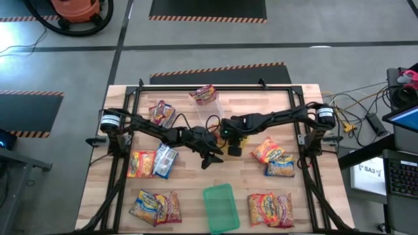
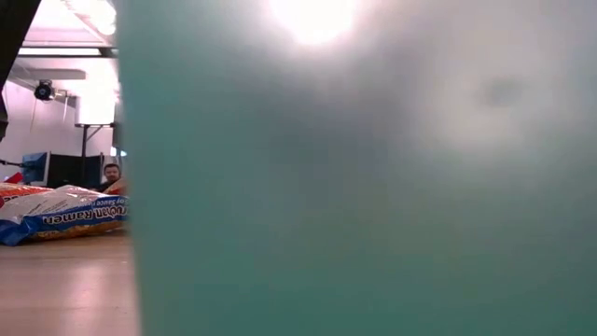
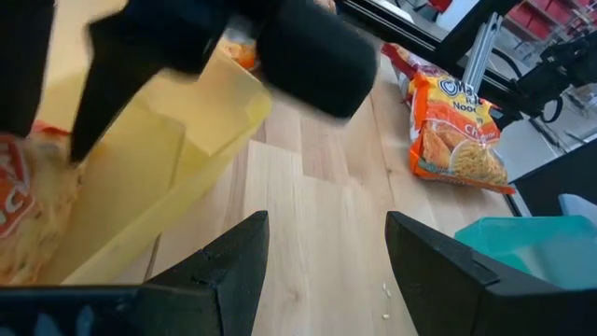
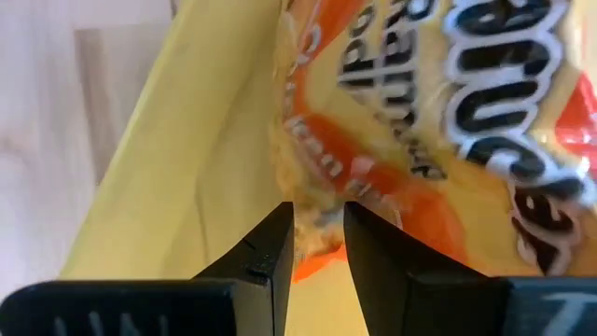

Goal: Sort Maruchan noodles
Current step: Adjust the orange noodle pack in the yellow bin

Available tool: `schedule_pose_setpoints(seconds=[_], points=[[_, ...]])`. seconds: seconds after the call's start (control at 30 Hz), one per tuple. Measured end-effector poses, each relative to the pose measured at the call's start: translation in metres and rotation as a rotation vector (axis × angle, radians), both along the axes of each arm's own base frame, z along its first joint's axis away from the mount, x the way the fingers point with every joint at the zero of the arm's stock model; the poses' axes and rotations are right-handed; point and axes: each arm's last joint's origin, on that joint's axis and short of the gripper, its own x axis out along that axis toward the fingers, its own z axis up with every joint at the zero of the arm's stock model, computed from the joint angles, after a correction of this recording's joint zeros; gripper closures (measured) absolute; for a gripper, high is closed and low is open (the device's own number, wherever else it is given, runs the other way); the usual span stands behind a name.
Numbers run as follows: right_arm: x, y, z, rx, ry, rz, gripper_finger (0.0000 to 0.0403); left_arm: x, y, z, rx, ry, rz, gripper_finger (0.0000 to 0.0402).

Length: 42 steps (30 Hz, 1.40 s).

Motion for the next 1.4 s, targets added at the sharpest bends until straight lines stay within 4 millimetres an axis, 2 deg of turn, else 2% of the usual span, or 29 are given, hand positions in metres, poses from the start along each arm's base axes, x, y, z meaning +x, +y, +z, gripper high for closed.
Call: schedule_pose_setpoints(seconds=[0.2,0.33,0.4,0.5,0.73,0.83,0.97,1.17,1.4], points=[[-0.021,0.003,0.029,0.030,0.100,0.001,0.0316,0.000,0.000,0.000,0.005,0.000,-0.003,0.0203],[-0.027,0.008,0.052,0.165,0.012,0.047,0.0304,0.000,0.000,0.000,0.007,0.000,-0.003,0.0203],[-0.032,0.013,0.059,0.237,0.012,0.091,0.0292,0.000,0.000,0.000,0.006,0.001,-0.003,0.0203],[-0.041,0.022,0.062,0.222,0.067,0.177,0.0273,0.000,0.000,0.000,0.006,0.001,-0.004,0.0203],[-0.042,0.043,0.050,0.030,0.135,0.470,0.0234,0.000,0.000,0.000,0.006,0.001,-0.004,0.0203],[-0.038,0.045,0.044,-0.073,0.167,0.504,0.0227,0.000,0.000,0.000,0.000,0.001,0.000,0.0203],[-0.036,0.045,0.033,-0.070,0.208,0.541,0.0226,-0.001,-0.001,0.003,-0.010,-0.002,0.002,0.0203],[-0.031,0.046,0.018,-0.068,0.253,0.551,0.0248,-0.004,-0.007,0.018,-0.023,-0.032,-0.007,0.0203],[-0.028,0.046,0.015,-0.059,0.243,0.507,0.0312,-0.020,-0.013,0.041,0.021,0.014,-0.031,0.0203]])
